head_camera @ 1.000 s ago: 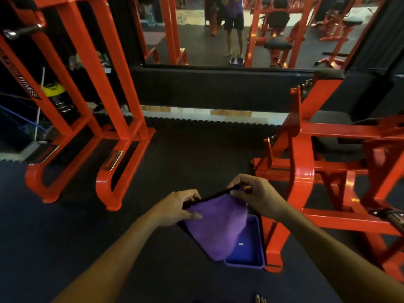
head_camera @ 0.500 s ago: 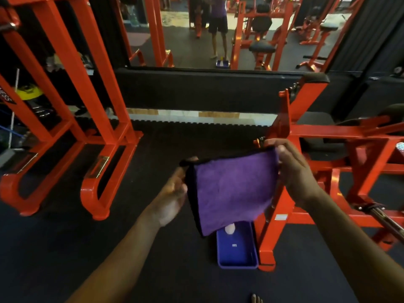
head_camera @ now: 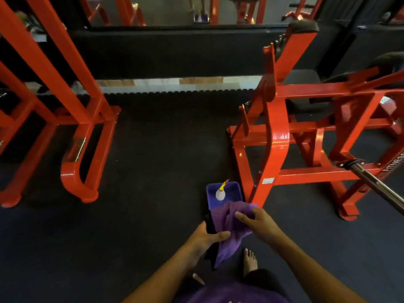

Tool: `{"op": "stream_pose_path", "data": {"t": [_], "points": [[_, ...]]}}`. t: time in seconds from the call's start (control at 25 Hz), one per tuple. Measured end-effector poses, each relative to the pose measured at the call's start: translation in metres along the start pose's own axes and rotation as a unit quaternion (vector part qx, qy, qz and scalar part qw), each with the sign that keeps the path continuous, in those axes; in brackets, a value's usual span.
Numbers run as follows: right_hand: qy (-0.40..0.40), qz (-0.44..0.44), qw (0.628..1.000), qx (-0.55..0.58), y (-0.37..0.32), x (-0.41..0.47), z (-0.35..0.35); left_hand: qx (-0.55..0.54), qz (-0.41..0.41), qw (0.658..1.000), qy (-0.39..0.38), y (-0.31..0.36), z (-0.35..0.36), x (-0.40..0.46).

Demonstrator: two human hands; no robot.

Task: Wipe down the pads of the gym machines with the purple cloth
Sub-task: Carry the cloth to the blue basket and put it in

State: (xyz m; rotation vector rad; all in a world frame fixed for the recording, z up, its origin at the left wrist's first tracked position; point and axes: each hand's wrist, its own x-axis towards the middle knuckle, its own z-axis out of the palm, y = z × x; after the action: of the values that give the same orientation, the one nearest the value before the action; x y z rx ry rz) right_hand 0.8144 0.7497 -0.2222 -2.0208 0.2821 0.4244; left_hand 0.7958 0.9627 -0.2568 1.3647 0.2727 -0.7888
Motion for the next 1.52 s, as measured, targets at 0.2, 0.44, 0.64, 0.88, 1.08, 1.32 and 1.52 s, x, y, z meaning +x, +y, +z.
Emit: {"op": "stream_pose_path", "data": {"t": [0.2, 0.44, 0.64, 0.88, 1.08, 1.32, 1.52], "points": [[0.037, 0.022, 0.998, -0.053, 0.0, -0.002, -0.037, -0.067, -0.033, 0.996, 0.051, 0.006, -0.001, 0.013], [0.107, 0.139, 0.984, 0.013, 0.022, -0.017, -0.054, -0.032, -0.063, 0.995, 0.072, 0.016, -0.004, 0.017], [0.024, 0.145, 0.988, -0.038, 0.057, -0.018, -0.044, 0.277, -0.022, 0.96, 0.007, -0.01, -0.013, 0.035], [-0.138, 0.118, 0.961, -0.209, 0.097, 0.012, -0.026, 0.499, -0.031, 0.866, -0.022, -0.039, -0.009, 0.067], [-0.24, 0.132, 0.926, -0.26, 0.137, 0.093, -0.02, 0.56, -0.058, 0.826, -0.013, -0.061, -0.017, 0.132], [-0.221, 0.099, 0.912, -0.332, 0.275, 0.282, 0.024, 0.561, -0.109, 0.82, 0.035, -0.145, -0.053, 0.33], [-0.228, 0.062, 0.898, -0.371, 0.402, 0.441, 0.082, 0.585, -0.107, 0.803, 0.045, -0.236, -0.087, 0.499]]}}
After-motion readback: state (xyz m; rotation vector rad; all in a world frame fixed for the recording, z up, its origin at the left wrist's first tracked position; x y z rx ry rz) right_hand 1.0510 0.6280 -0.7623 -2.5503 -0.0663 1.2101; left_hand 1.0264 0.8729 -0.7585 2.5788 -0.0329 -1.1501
